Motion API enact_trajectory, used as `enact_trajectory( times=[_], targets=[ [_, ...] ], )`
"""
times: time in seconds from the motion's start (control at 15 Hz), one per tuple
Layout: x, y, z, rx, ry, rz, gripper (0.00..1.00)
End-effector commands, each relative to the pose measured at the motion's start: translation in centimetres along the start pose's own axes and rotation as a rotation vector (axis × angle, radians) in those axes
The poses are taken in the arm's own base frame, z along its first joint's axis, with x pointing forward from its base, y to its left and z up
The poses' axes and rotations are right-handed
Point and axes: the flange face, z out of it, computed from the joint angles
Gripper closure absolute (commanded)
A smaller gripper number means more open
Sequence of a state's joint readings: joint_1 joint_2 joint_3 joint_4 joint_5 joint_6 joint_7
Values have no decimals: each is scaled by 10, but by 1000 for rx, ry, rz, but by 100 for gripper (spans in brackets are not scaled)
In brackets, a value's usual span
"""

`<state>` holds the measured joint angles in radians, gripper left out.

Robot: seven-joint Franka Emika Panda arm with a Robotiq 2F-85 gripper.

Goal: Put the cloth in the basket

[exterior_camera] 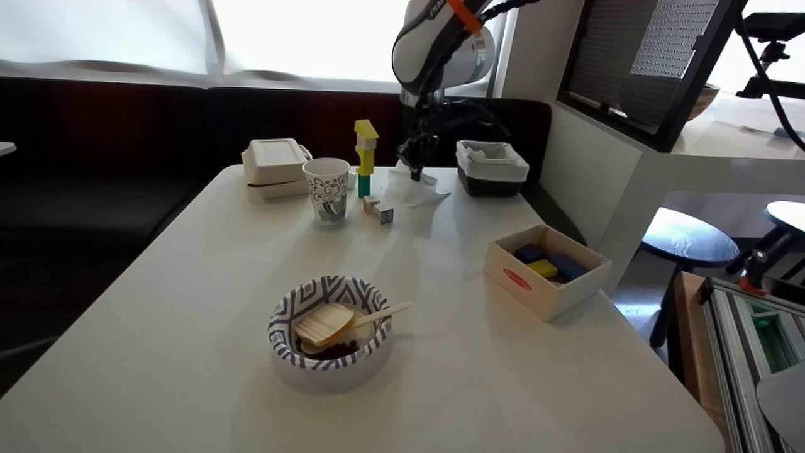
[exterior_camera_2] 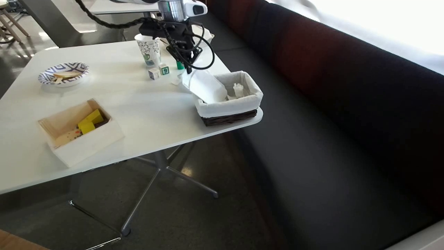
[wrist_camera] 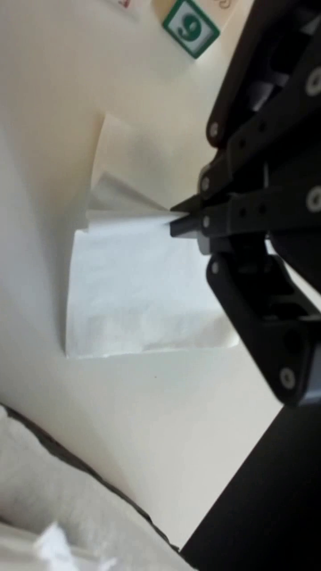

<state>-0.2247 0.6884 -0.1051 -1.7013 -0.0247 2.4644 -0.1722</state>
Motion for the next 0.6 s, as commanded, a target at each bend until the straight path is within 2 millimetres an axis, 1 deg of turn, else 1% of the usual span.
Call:
enact_trajectory(
  times=[0.0, 0.2, 0.4, 0.53],
  targets=[
    [-5, 1, -45, 22, -16, 98, 100],
    [-14, 9, -81, 10, -31, 200, 100],
    [-27, 22, -109, 5, -34, 329, 100],
    [-40, 34, -126, 12, -32, 431, 100]
  ],
)
